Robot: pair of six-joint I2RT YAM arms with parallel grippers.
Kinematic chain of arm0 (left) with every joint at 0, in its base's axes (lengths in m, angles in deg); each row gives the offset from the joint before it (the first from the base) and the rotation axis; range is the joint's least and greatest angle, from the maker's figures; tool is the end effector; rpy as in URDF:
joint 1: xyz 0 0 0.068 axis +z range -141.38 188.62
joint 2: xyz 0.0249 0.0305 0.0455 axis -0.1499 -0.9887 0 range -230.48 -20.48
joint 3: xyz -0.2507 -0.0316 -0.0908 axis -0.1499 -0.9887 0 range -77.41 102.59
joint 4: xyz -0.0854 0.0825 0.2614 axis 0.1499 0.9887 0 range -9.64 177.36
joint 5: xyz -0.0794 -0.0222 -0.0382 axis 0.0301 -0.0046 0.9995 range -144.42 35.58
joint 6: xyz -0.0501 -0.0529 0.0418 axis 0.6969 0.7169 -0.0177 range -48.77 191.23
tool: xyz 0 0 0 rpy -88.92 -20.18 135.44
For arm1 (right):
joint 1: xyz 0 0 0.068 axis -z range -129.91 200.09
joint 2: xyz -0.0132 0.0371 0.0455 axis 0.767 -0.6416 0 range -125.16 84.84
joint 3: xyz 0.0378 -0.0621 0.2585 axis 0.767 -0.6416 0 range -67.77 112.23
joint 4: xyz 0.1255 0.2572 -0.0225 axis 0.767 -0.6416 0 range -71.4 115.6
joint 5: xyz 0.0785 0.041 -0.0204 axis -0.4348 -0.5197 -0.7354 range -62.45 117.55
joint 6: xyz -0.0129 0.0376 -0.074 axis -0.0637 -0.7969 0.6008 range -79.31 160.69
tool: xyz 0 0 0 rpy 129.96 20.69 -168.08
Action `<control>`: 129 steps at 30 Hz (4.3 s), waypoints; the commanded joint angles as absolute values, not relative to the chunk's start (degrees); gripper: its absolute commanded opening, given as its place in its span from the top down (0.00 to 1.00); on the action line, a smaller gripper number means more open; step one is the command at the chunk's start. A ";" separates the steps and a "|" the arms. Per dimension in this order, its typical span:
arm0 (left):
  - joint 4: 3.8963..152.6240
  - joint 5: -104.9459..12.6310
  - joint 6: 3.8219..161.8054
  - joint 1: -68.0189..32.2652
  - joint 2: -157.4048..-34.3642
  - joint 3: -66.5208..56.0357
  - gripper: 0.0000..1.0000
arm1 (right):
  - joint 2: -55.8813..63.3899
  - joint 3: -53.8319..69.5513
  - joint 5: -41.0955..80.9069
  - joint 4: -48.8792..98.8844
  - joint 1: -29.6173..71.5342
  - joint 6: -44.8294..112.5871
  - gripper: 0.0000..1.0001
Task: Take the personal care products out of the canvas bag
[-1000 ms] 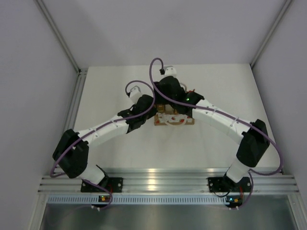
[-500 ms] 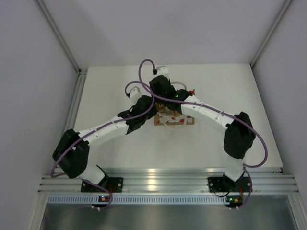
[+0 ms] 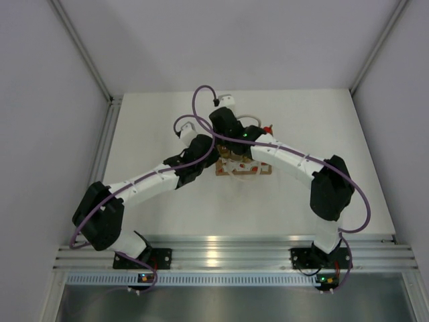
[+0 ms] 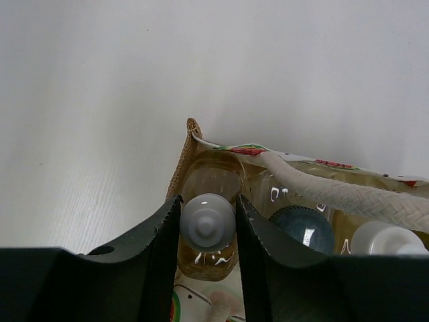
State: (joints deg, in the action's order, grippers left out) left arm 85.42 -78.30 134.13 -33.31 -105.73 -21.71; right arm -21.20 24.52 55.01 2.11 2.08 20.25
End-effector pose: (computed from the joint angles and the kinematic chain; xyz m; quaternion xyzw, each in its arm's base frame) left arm 0.3035 -0.2325 0.2098 -0.2522 0.8343 -0.2486 0.4226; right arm 0.3472 0.3349 0.2723 -0.1048 0.8703 0.0669 0.4766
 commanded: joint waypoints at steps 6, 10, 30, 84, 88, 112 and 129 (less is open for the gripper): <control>89.42 -77.27 133.55 -33.30 -106.61 -23.53 1.00 | -21.25 23.72 56.02 2.13 0.87 17.76 0.64; 89.42 -77.27 133.46 -33.30 -106.35 -23.53 1.00 | -21.51 23.46 55.85 2.13 0.87 17.49 0.60; 89.42 -77.09 133.20 -33.30 -106.08 -23.18 1.00 | -18.97 29.86 55.49 1.43 0.60 20.56 1.00; 89.59 -73.93 128.98 -32.95 -103.54 -21.69 1.00 | 9.25 14.97 33.54 10.81 40.67 34.62 1.00; 89.59 -73.32 127.93 -32.95 -103.36 -21.51 1.00 | 10.56 6.95 31.94 16.54 41.74 37.09 1.00; 89.42 -70.15 126.34 -33.04 -104.68 -20.28 1.00 | 16.89 -7.13 34.32 16.55 41.65 31.21 0.12; 89.68 -70.15 125.81 -32.95 -105.56 -19.67 1.00 | 10.86 1.38 47.58 11.62 9.68 20.91 0.32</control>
State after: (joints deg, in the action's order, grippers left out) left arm 87.06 -72.05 126.56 -32.70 -105.01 -21.01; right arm 14.84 -3.07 41.57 11.86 13.68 22.74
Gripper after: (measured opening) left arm 0.047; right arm 0.680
